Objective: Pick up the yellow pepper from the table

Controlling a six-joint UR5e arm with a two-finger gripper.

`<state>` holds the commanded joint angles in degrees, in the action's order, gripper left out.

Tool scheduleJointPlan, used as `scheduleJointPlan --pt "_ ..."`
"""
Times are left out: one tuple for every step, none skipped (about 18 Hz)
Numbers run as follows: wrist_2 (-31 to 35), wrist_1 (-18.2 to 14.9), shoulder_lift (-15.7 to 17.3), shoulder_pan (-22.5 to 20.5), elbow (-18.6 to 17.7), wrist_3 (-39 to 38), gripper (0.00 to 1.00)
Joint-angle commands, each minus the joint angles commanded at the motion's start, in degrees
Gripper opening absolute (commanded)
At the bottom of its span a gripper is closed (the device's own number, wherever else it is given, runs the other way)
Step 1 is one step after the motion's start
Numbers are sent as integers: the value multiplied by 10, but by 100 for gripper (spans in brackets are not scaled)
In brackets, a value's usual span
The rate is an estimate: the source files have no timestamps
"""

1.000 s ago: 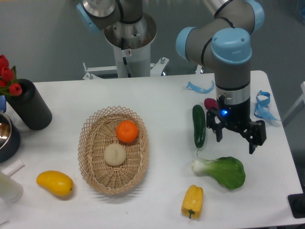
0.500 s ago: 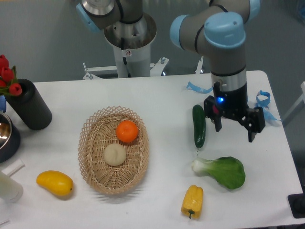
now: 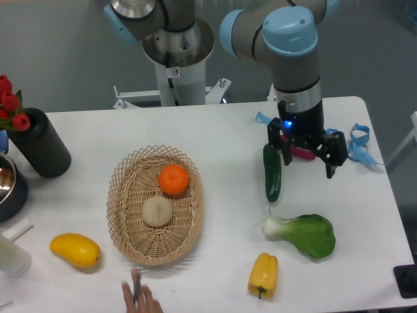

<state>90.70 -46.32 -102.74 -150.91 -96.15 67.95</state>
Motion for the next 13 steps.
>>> scheduleJointPlan --pt "0 0 -6 3 1 -3 100" --pt "0 1 -11 4 0 -4 100" --pt "-2 1 -15 6 1 -4 100" --pt "-2 1 -23 11 8 -14 100" --pt "-3 1 -32 13 12 -39 100" --pt "-5 2 -42 17 16 -64 100" --pt "-6 2 -54 22 23 -87 100" --pt "-6 3 -67 26 32 -111 100" --pt "-6 3 -79 29 39 -134 100" --pt "-6 3 -93 30 53 -156 100" --pt "-6 4 -109 30 66 -183 100" --pt "-8 4 -123 31 75 -211 100" --pt "-11 3 -133 35 84 -228 100"
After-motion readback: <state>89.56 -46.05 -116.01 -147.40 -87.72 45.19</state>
